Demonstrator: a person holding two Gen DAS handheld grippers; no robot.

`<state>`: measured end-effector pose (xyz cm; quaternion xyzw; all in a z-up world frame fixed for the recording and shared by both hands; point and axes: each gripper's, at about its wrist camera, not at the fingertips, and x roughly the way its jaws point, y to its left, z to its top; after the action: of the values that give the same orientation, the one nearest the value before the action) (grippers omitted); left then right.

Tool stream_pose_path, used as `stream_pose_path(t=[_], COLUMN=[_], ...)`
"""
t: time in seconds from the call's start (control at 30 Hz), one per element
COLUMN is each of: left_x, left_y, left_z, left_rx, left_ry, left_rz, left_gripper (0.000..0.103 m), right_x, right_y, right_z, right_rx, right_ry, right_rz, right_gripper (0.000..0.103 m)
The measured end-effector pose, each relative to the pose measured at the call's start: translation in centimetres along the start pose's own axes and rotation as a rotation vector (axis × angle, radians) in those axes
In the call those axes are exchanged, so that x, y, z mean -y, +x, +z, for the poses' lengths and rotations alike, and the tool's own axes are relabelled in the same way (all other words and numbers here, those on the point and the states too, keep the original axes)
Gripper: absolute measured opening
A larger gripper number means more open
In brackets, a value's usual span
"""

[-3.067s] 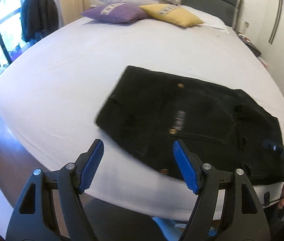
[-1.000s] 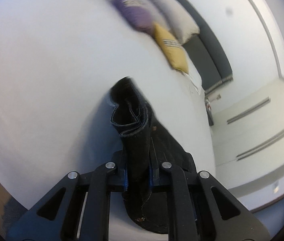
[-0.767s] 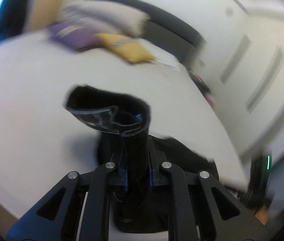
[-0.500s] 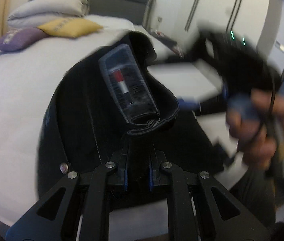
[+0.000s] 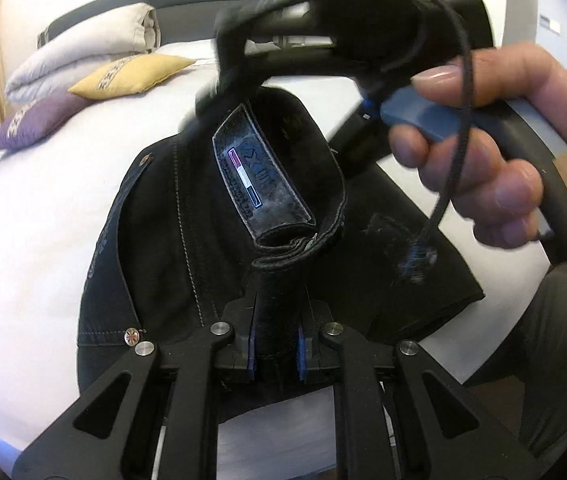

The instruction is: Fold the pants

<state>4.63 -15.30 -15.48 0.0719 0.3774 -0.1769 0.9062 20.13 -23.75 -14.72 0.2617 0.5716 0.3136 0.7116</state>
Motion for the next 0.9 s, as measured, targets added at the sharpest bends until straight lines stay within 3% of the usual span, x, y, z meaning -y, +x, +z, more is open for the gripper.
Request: stream_pose_path(t=[0.03, 0.1, 0.37, 0.5, 0.73, 0.9], left_x=[0.3, 0.8, 4.9, 7.9, 10.7, 11.2], left_y=[0.0, 0.0, -0.2, 1.8, 6.4, 7.7], left_z=[0.2, 0.4, 2.5, 4.0, 4.6, 5.0], left_rx=[0.003, 0.008, 0.028, -0.010, -0.100, -0.110], left_ry=[0.016, 0.035, 0.117, 0.166, 0.239, 0.266], left_rz=[0.014, 0.026, -0.010, -0.021, -0.019, -0.009], left_gripper=[0.012, 0.012, 0.012, 0.013, 0.014, 0.015], right_x=[-0.2, -0.2, 2.5, 5.6, 11.6, 13.1], right_y=[0.0, -0.5, -4.5, -6.3, -6.2, -5.7], right_z=[0.3, 0.4, 0.7, 0.5, -0.4, -0.3], right_rx=[-0.003, 0.003, 0.064, 0.088, 0.095, 0.090], right_ry=[-0.027, -0.048, -0.056, -0.011, 0.106, 0.127], right_rz=[-0.020, -0.029, 0.002, 0.030, 0.020, 0.030], right_gripper=[0.034, 0.019, 0.017, 0.017, 0.017, 0.017])
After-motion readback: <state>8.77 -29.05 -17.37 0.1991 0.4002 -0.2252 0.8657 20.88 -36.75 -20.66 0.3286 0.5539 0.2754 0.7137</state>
